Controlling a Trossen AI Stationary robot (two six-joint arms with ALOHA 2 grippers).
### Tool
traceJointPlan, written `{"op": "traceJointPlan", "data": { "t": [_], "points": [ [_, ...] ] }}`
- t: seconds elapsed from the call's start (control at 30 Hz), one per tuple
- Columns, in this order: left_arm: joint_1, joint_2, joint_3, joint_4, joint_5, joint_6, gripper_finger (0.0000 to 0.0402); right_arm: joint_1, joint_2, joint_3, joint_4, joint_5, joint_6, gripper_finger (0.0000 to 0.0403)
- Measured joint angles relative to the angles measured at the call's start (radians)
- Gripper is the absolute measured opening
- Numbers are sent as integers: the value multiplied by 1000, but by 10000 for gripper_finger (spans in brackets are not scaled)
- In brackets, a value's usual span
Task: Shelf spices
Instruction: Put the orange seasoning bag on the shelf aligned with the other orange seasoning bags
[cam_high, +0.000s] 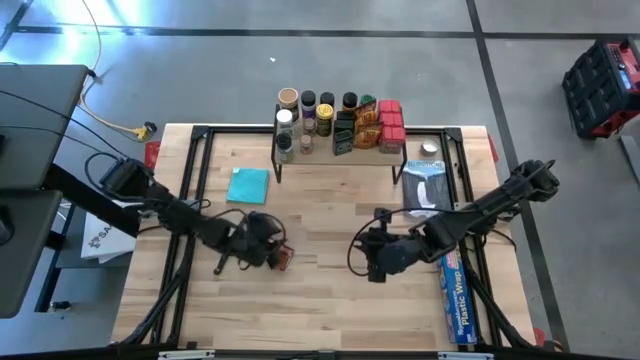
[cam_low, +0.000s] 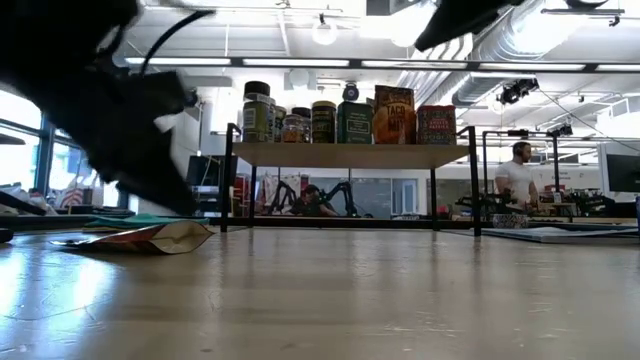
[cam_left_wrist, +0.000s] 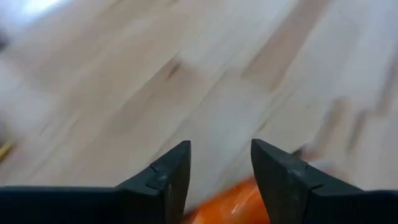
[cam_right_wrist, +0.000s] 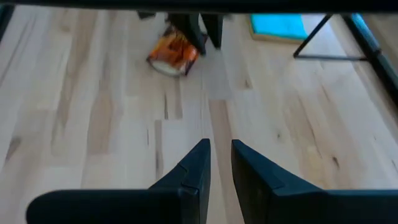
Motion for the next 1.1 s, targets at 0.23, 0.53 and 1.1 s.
{"op": "traceJointPlan", "data": {
  "t": [0.23,0.53,1.1],
  "points": [
    [93,26,32,247,198,290,150,-22,15,0,70,17,-46,57],
    [9,15,115,-227,341,-50,120,-23,16,0,69,17,-27,57],
    [116,83,140,404,371,390,74,-32,16,0,112,47,-31,57]
  ]
}}
